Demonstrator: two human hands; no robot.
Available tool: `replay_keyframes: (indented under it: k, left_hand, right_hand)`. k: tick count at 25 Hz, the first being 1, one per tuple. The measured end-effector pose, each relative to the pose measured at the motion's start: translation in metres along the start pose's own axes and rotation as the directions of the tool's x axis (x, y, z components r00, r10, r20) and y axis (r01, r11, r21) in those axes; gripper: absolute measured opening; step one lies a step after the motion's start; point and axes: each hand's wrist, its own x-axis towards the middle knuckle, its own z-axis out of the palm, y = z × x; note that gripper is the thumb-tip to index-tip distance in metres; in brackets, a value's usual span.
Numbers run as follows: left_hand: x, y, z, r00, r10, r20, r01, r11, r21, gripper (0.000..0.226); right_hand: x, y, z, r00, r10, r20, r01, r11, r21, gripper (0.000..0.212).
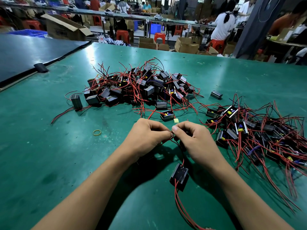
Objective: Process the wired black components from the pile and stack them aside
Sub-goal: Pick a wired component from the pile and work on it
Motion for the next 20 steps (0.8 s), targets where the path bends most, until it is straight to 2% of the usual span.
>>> replay_keyframes:
  k: [7, 12, 16, 20]
  left_hand:
    - [-0.0012, 0.0013, -0.0001, 0.995, 0.095, -0.009, -0.094, 0.994, 0.057, 0.008]
    - [-0.0013, 0.0024, -0.001, 0.997, 0.056, 0.044, -0.057, 0.998, 0.001, 0.008]
    - [-0.0009, 0.0013, 0.0006, 0.998, 0.061, 0.004, -0.061, 0.997, 0.042, 0.006]
    - [-0.0012, 0.0004, -0.0014, 0.998, 0.054, 0.013, -0.055, 0.998, 0.034, 0.006]
  right_hand:
    - [0.0002, -0.0021, -0.005, 0.999, 0.02, -0.028, -0.019, 0.999, 0.04, 0.024]
    - [-0.0005, -0.004, -0.004, 1.0, -0.005, -0.03, 0.006, 0.999, 0.039, 0.024]
    - [0.0009, -0.0018, -0.0032, 0.998, 0.042, -0.055, -0.04, 0.999, 0.03, 0.027]
    - [0.0019, 0.0009, -0.0031, 0.994, 0.106, -0.011, -0.104, 0.986, 0.129, 0.025]
